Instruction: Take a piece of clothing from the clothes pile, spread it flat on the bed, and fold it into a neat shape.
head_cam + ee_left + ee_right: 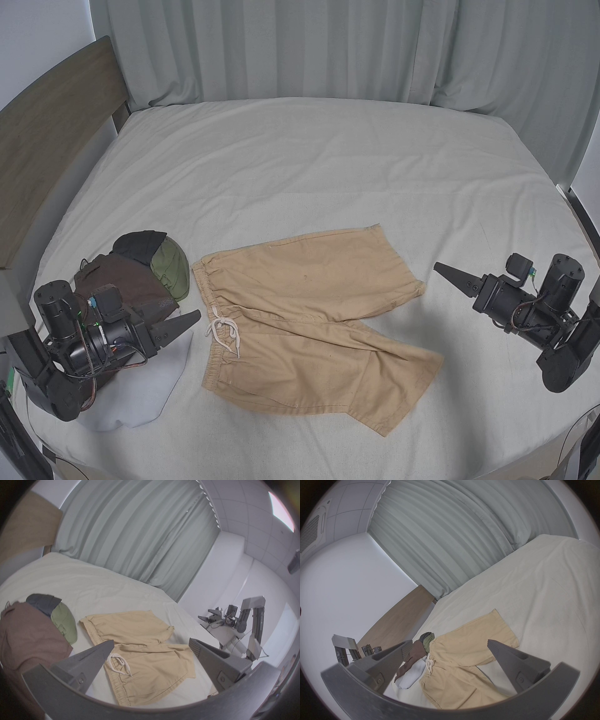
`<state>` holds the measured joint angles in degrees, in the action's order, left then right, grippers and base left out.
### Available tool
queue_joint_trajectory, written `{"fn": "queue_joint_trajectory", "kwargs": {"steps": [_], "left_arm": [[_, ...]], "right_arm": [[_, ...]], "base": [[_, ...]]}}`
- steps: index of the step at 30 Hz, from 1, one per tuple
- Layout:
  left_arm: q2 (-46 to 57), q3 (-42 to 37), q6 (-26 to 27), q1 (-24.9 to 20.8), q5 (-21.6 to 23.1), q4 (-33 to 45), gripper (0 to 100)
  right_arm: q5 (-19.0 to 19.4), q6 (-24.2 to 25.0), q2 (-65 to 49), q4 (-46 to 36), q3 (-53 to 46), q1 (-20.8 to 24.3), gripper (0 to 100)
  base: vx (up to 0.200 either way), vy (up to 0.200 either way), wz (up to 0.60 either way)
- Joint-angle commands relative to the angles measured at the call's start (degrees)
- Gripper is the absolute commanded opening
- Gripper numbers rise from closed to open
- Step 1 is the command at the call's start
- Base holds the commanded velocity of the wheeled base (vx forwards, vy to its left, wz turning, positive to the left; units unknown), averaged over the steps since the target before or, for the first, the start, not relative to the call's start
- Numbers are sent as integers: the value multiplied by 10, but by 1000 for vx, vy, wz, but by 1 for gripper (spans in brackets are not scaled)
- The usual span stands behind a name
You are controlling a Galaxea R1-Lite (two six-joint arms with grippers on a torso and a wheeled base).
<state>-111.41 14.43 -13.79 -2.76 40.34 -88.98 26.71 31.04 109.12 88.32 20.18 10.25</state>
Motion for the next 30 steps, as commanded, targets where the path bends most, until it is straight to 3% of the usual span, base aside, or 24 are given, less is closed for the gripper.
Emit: {"fn": "queue_joint_trajectory", "kwargs": {"steps": [1,5,10,19,26,30], "left_arm": [[7,-4,28,-1,4,-1,100],[7,-8,84,3,46,-1,100],[8,-15,133,3,55,-1,100],[12,-19,166,3,58,-1,100],[27,-27,208,5,116,-1,100],[28,-28,214,5,120,-1,100]], "right_arm": [[0,0,-3,0,-5,0,100],[1,-1,-2,0,-15,0,100],[1,-2,-2,0,-26,0,100],[0,-3,14,0,-27,1,100],[-1,-4,14,0,-43,7,100],[-1,-4,14,0,-44,9,100]], "base": [[0,0,0],[0,0,0],[0,0,0],[0,0,0],[0,0,0],[0,0,0]]}}
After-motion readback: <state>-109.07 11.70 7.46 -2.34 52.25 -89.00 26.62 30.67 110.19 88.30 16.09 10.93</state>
